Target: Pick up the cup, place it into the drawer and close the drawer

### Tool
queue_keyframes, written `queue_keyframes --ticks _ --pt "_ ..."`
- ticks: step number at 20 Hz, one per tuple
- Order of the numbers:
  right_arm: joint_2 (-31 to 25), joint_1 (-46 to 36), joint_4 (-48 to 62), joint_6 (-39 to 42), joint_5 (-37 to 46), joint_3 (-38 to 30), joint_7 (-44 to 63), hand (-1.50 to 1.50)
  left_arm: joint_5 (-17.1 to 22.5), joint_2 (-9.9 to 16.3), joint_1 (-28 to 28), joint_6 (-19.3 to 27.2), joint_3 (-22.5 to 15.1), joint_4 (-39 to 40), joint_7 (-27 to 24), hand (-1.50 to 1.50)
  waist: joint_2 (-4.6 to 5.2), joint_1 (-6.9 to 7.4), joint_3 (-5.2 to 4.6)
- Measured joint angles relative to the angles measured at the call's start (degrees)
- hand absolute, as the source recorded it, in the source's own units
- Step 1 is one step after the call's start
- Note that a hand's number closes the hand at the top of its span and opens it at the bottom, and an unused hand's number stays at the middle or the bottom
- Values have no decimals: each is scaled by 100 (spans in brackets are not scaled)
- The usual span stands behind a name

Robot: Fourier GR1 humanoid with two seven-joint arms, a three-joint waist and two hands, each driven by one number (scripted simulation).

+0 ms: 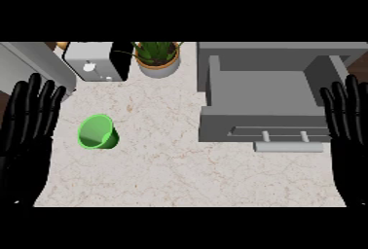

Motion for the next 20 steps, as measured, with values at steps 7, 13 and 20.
queue_keyframes --ticks 7,13,20 --pt "-78 178 -123 223 83 159 5 -150 580 282 -50 -303 757 523 -124 -150 -59 -16 -17" --pt "-375 -179 333 621 -146 72 371 -150 1326 173 -151 -240 1292 1259 103 -150 -65 -9 -18" --pt "-425 -611 785 797 -296 -112 435 -150 1432 371 -337 -383 1655 2433 -244 -150 -72 -23 -18"
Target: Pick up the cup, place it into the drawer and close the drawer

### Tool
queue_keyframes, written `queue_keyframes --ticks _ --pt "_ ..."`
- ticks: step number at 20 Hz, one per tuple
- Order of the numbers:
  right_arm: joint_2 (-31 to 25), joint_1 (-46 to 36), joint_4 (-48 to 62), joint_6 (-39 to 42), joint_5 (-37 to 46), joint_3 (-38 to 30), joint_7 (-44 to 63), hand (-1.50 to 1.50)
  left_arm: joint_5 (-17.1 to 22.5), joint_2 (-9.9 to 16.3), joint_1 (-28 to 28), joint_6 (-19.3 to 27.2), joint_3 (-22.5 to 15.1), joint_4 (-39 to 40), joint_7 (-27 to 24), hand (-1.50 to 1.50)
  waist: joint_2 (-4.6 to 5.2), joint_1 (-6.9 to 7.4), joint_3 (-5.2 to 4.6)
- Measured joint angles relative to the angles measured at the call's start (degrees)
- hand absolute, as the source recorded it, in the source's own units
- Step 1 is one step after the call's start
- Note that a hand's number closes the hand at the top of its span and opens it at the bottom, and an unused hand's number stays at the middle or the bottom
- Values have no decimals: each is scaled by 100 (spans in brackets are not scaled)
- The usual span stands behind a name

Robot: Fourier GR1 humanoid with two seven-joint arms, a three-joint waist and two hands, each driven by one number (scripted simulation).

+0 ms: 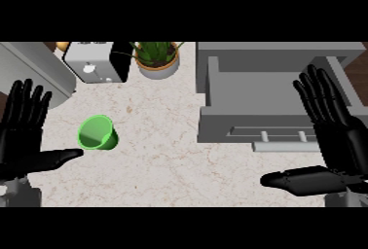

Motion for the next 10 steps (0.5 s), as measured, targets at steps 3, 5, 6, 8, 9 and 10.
queue_keyframes --ticks 3,5,6,8,9,10 --pt "-32 -155 174 70 -56 -116 -56 -150 -71 91 -110 -39 79 542 -196 -150 -1 -5 0" --pt "-101 -324 310 147 -138 -244 -41 -150 -148 102 -110 -52 84 824 -366 -150 -3 -4 0" --pt "-100 -327 289 157 -137 -257 -36 -150 -156 110 -50 -87 93 905 -435 -150 -3 -3 0" --pt "-53 -330 419 147 -54 -250 -198 -150 -262 94 -45 -72 95 1243 -644 -150 -4 -5 1" --pt "-45 -428 414 116 -39 -239 -113 -150 -328 91 -93 -73 100 1510 -808 -150 -2 -9 1" --pt "-83 -417 376 163 -81 -276 -93 -150 -368 109 -111 -84 137 1752 -973 -150 -1 -13 -1"
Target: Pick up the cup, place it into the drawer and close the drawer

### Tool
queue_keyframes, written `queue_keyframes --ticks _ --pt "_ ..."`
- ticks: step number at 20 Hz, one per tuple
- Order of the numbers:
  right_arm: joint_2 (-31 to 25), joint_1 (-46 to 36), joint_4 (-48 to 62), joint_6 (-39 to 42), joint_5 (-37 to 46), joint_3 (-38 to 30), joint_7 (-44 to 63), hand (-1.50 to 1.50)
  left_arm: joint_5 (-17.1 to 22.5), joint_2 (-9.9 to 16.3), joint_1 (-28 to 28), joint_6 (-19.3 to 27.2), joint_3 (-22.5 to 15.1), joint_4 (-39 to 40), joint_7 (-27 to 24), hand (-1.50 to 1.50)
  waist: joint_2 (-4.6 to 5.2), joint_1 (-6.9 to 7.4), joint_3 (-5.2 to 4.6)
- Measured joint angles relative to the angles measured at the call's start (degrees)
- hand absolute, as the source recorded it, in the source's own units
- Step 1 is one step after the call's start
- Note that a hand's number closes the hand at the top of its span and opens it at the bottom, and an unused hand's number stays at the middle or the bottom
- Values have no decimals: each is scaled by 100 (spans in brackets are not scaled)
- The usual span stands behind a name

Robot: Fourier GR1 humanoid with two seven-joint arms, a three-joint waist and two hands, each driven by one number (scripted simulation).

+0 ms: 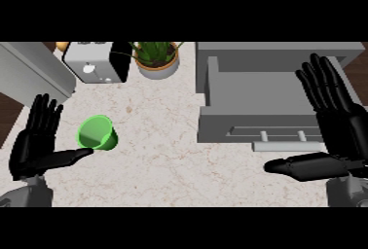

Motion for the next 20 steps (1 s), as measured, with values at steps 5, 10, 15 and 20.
queue_keyframes --ticks 5,10,15,20 --pt "-75 -104 -17 37 -5 -118 67 -150 -94 172 -88 -145 157 1045 -621 -150 -1 -4 1" --pt "-138 -142 -56 134 -138 -254 177 -150 -221 326 -424 -259 262 2383 -1431 -150 1 -15 -1" --pt "-100 -197 70 134 -88 -278 60 -150 -425 493 -797 -273 338 3765 -2341 -150 6 -28 -3" --pt "-107 -377 138 143 -119 -298 151 -150 -574 732 -1400 -315 472 5285 -3240 -150 17 -57 -7"
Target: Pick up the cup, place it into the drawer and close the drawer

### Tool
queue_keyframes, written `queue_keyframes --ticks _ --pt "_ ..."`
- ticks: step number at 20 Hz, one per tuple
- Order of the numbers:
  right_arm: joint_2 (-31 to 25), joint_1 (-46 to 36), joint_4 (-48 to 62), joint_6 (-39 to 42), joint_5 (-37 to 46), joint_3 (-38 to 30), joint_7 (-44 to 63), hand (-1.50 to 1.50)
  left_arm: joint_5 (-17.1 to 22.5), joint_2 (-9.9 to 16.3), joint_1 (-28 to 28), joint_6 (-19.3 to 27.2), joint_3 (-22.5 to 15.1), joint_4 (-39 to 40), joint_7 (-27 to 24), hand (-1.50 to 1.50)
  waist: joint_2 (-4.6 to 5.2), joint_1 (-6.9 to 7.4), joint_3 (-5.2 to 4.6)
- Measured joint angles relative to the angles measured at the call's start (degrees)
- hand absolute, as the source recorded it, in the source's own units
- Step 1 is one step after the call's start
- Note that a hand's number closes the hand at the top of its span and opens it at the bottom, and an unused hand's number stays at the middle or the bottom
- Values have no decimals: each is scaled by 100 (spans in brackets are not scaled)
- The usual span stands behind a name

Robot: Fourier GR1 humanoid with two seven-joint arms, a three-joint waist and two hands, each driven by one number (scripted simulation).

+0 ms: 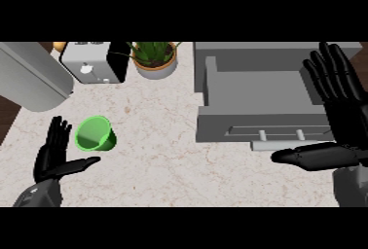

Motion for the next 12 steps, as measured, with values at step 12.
queue_keyframes --ticks 12 --pt "-96 -223 121 85 -108 -102 121 -150 -187 50 -588 34 86 1481 -1146 -150 29 -66 -12"
